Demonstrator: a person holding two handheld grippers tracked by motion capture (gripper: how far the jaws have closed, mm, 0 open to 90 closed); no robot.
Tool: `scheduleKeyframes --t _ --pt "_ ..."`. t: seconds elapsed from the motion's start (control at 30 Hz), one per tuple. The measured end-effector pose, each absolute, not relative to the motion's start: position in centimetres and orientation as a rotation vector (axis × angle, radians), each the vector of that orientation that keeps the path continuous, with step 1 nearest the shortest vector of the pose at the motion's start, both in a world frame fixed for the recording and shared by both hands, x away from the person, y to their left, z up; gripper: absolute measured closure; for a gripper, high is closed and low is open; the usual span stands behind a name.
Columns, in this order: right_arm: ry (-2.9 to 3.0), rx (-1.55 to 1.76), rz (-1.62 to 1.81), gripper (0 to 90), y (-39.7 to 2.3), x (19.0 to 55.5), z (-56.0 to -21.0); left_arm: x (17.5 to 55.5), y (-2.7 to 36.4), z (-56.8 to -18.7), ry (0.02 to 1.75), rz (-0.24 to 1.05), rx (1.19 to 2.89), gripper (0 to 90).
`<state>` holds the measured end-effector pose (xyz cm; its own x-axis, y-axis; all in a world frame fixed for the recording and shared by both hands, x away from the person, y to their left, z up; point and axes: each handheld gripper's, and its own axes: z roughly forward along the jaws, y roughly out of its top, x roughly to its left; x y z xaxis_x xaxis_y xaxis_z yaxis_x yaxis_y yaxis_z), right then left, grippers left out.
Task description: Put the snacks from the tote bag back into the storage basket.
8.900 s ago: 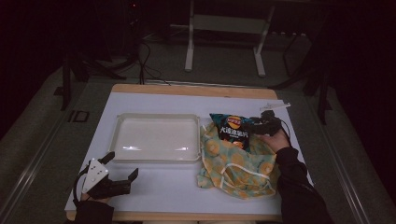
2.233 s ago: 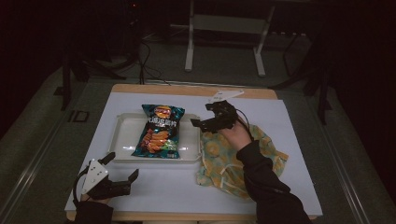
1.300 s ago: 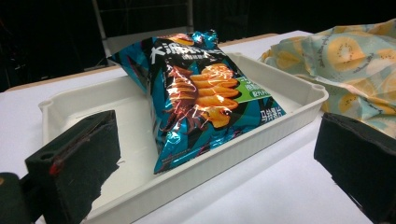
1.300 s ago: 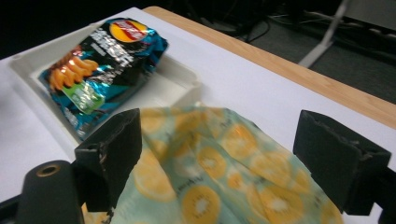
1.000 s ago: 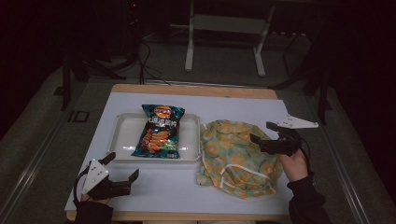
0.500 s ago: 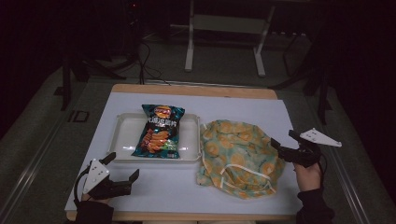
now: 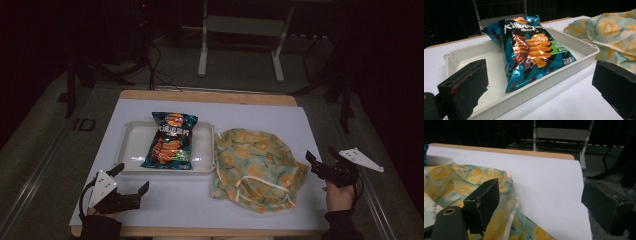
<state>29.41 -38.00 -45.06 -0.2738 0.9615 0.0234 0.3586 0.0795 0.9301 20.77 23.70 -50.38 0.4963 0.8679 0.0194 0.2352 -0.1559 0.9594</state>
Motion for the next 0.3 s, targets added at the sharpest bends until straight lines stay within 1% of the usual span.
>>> scheduleKeyframes --t 0.3 --pt "1.699 1.333 1.17 14.2 -37.99 29.28 -45.46 20.75 23.66 -50.39 0.95 0.74 1.677 0.9"
